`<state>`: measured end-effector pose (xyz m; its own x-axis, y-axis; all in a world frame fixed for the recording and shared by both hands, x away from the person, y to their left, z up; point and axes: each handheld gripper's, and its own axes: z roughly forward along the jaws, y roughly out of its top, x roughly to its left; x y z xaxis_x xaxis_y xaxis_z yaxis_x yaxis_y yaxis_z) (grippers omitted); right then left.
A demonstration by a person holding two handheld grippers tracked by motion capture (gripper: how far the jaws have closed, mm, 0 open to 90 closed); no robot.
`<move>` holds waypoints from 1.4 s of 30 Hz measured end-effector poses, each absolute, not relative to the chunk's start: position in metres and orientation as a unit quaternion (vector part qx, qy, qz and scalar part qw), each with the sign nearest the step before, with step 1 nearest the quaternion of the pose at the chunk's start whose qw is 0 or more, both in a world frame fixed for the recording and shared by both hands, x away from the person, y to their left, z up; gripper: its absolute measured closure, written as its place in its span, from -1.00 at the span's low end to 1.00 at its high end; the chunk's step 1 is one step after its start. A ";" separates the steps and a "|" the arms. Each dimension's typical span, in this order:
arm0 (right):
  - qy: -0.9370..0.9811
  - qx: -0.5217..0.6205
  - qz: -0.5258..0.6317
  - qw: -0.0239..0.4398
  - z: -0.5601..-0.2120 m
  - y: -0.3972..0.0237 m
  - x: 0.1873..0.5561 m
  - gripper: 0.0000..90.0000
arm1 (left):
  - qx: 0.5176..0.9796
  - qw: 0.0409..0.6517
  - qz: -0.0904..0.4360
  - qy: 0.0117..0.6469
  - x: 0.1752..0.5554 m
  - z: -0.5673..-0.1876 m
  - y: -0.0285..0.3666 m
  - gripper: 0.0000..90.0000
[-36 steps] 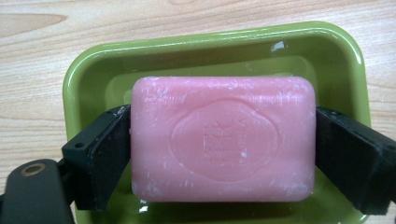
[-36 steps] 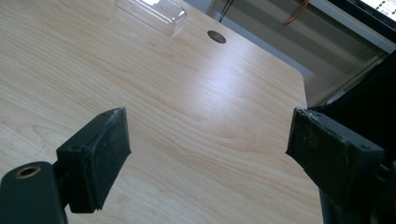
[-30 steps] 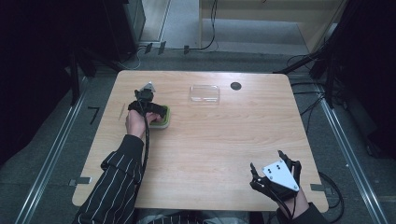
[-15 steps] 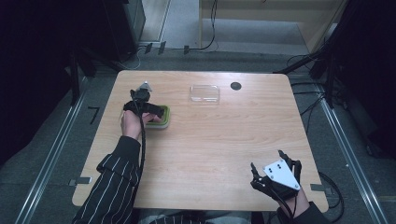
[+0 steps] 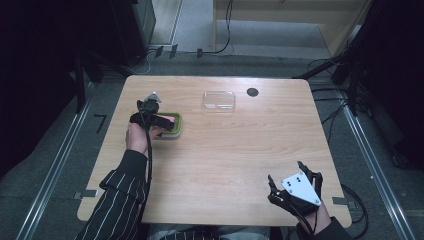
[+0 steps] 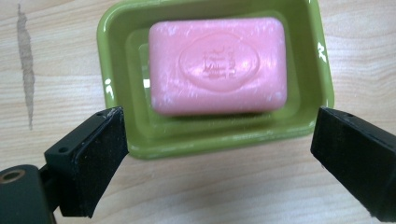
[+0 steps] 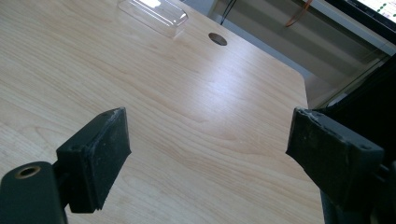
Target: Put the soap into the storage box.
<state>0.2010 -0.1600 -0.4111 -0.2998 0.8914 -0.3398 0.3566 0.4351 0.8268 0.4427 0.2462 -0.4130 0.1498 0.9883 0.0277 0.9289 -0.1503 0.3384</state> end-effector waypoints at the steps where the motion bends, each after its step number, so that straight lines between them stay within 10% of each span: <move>1: 0.738 0.424 0.322 0.414 -0.411 -0.160 0.201 -0.71 | 0.749 0.120 0.124 0.640 0.441 -0.413 0.247 -0.90; 42: 0.736 0.423 0.322 0.418 -0.411 -0.161 0.198 -0.71 | 0.778 0.107 0.104 0.611 0.330 -0.421 0.264 -0.90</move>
